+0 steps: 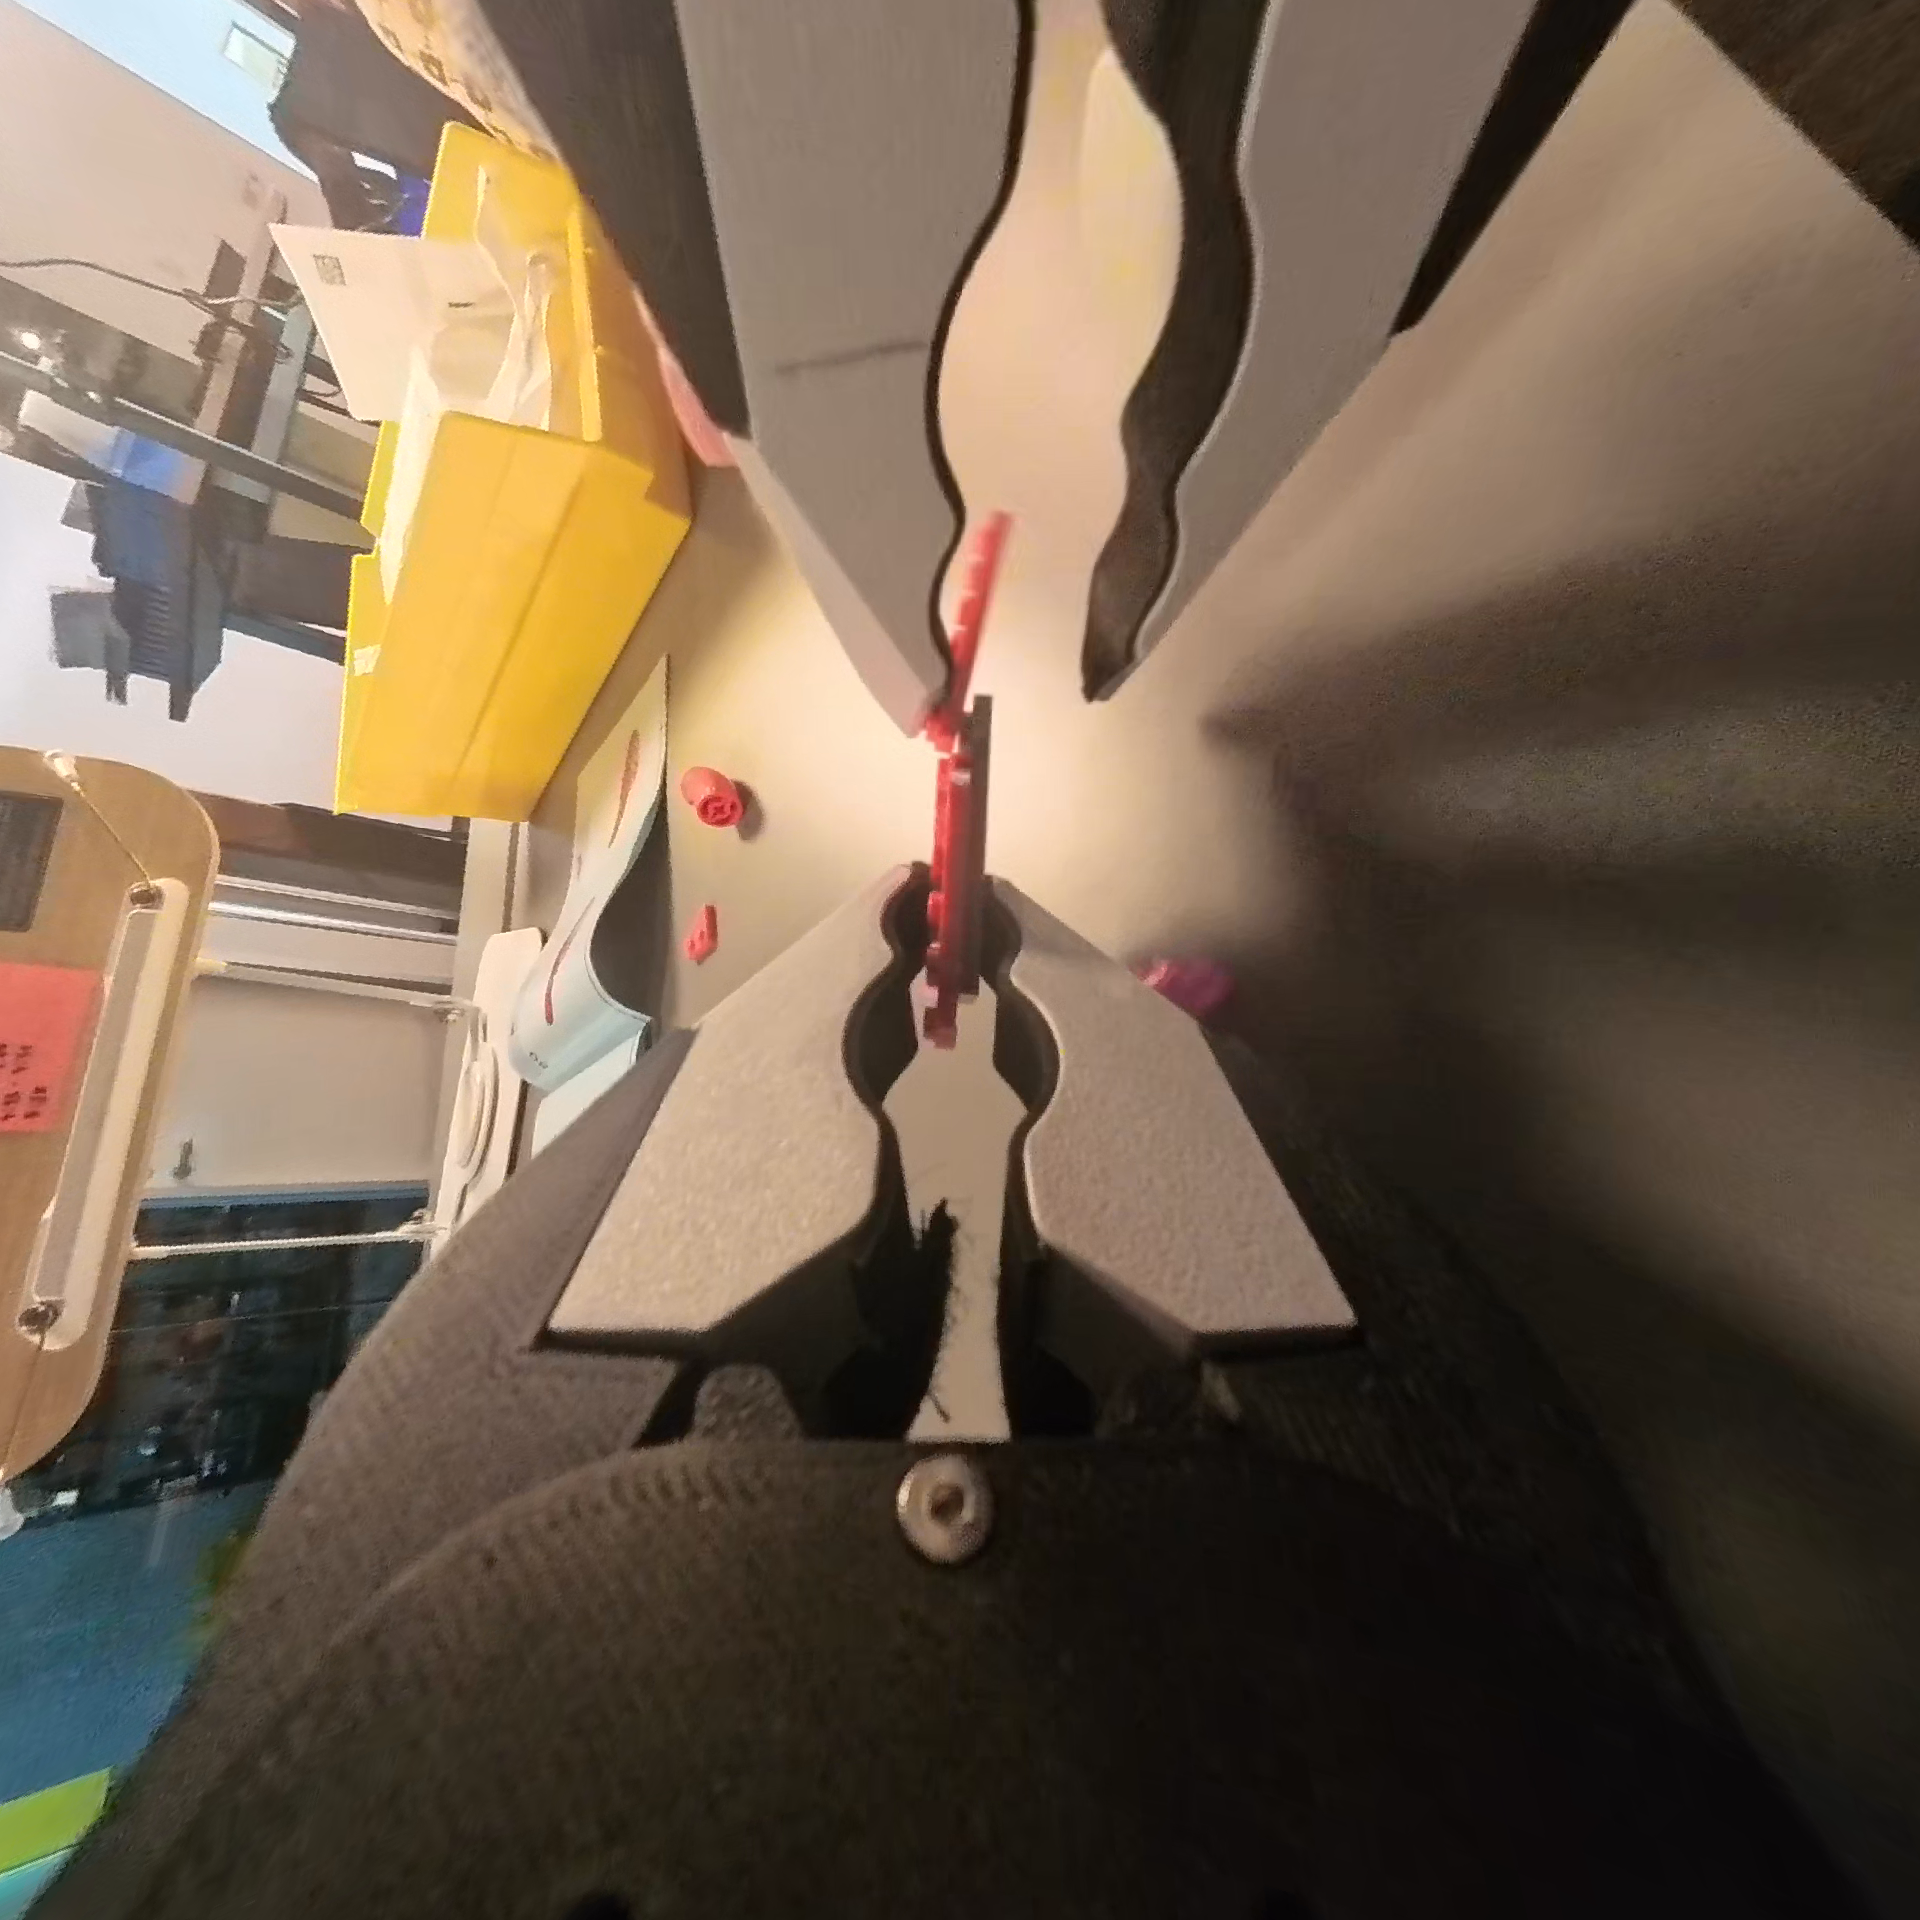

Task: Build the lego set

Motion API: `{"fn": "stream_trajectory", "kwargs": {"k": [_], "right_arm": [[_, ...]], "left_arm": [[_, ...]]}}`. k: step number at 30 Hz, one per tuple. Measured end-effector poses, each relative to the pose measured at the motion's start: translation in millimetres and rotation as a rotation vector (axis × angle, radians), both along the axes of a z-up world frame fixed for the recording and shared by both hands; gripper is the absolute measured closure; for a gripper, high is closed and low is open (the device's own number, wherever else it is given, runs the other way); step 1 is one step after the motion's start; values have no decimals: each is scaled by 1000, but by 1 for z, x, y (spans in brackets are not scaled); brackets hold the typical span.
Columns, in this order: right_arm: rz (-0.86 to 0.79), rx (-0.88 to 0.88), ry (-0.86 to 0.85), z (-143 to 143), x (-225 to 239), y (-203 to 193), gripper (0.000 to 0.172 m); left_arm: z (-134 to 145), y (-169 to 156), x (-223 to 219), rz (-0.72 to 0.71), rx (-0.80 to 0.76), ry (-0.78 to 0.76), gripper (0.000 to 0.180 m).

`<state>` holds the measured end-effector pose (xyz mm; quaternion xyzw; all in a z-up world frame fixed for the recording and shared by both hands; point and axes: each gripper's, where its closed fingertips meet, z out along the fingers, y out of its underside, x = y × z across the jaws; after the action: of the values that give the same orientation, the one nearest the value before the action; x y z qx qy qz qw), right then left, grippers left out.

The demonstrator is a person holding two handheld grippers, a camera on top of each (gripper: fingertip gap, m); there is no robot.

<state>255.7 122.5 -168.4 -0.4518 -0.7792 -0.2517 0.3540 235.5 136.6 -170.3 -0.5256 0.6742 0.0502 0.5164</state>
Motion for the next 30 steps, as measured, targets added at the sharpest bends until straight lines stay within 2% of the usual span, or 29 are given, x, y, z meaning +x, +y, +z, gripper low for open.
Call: {"fn": "stream_trajectory", "kwargs": {"k": [1, 4, 17, 20, 30], "right_arm": [[-1, -3, -3, -1, 0, 0, 144], [5, 17, 18, 2, -1, 1, 158], [-74, 43, 48, 3, -2, 4, 159], [-92, 21, 69, 3, -3, 4, 154], [-107, 36, 89, 5, -4, 5, 164]], "left_arm": [[-1, -1, 0, -5, -8, 3, 174], [-2, -2, 1, -9, -8, 7, 174], [-3, 1, 0, 27, -75, -23, 174], [-3, 1, -1, 30, -91, -30, 174], [-4, -1, 0, 23, -106, -26, 174]]}}
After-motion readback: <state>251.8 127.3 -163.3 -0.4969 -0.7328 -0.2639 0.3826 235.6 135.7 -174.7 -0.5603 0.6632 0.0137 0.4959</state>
